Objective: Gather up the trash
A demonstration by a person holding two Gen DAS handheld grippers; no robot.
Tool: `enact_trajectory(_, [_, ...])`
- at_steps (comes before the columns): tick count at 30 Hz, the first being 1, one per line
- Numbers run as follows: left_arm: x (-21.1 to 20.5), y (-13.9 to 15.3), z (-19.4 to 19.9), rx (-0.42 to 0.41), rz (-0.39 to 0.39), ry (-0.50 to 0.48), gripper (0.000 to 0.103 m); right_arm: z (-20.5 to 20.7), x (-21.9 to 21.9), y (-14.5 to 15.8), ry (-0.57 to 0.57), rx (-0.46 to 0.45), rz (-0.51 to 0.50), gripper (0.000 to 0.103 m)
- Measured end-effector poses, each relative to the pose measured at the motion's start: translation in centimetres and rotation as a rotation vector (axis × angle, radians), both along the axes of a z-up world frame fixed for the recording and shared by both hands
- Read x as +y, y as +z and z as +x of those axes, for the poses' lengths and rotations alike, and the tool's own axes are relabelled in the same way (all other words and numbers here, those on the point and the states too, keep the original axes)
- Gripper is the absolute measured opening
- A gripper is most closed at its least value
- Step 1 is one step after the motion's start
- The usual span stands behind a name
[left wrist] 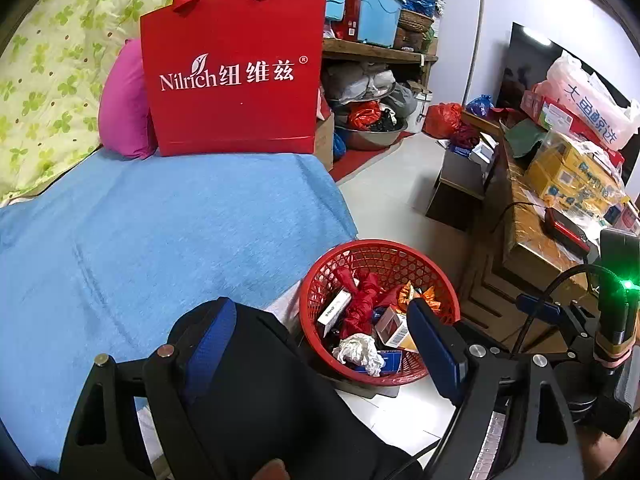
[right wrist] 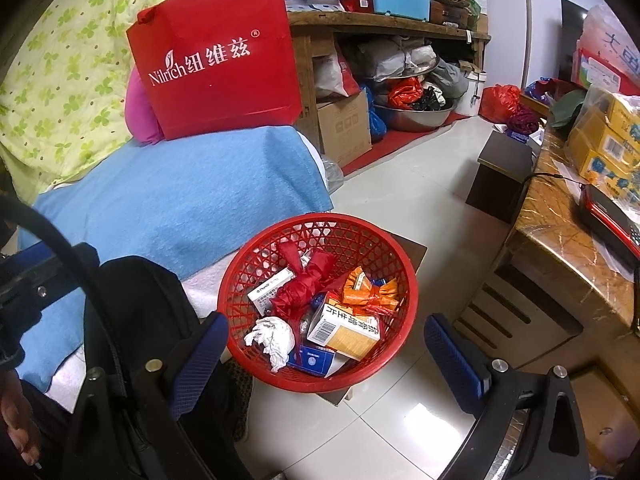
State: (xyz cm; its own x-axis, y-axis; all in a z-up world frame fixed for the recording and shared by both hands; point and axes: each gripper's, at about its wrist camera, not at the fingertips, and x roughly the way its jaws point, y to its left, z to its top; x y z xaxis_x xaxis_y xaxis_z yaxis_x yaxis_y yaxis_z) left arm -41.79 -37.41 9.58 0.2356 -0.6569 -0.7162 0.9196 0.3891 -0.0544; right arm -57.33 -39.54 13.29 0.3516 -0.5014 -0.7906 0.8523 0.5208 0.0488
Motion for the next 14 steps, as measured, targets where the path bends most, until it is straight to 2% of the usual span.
enact_trajectory(11, [-0.2,0.5,-0.8,-0.011,-0.027,-0.036,0.088,-0.3,0.0,-0.1,-0.009,0.000,0.001,0.099])
enact_trajectory(14, [-0.3,0.5,-1.1,-0.030,-0.023,-0.039,0.094,-0.3,0.0,-0.1,-0.009,0.000,-0.002,0.099])
